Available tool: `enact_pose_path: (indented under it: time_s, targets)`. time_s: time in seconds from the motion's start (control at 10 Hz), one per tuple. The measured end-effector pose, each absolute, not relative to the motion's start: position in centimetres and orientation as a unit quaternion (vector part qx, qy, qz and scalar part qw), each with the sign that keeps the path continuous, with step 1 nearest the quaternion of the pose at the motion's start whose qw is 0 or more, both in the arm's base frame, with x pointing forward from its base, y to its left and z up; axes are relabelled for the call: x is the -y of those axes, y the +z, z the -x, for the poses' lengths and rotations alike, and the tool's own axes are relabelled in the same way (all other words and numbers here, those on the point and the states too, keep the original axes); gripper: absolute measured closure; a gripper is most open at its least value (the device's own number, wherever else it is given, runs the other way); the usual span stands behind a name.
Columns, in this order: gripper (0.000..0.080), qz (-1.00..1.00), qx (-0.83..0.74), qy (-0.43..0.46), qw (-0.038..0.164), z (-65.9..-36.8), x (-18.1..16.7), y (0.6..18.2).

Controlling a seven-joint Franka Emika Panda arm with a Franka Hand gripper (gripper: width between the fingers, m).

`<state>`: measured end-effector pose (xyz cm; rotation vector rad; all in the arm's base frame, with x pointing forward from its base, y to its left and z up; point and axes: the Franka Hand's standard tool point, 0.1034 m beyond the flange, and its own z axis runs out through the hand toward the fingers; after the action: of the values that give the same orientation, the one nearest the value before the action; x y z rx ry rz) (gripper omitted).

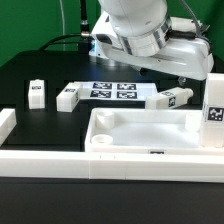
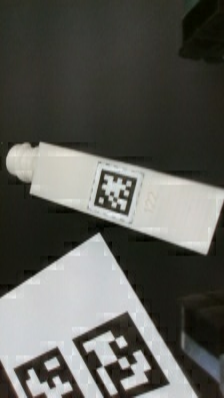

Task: Assemble desk

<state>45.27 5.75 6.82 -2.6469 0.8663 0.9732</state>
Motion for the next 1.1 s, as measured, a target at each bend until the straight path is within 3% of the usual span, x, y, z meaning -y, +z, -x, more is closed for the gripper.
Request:
enact_pose_path:
  time_s: [0.4, 0.7, 1.1]
  targets:
    - [0.0150, 0.893, -0.293, 0.329, 0.096, -45.1, -5.7, 6.6]
    - [0.0150, 0.870, -0.356, 0.309, 0.142, -45.4, -5.8, 5.3]
    - [0.0150, 0.871, -0.364, 0.298, 0.142, -45.3, -6.0, 4.6]
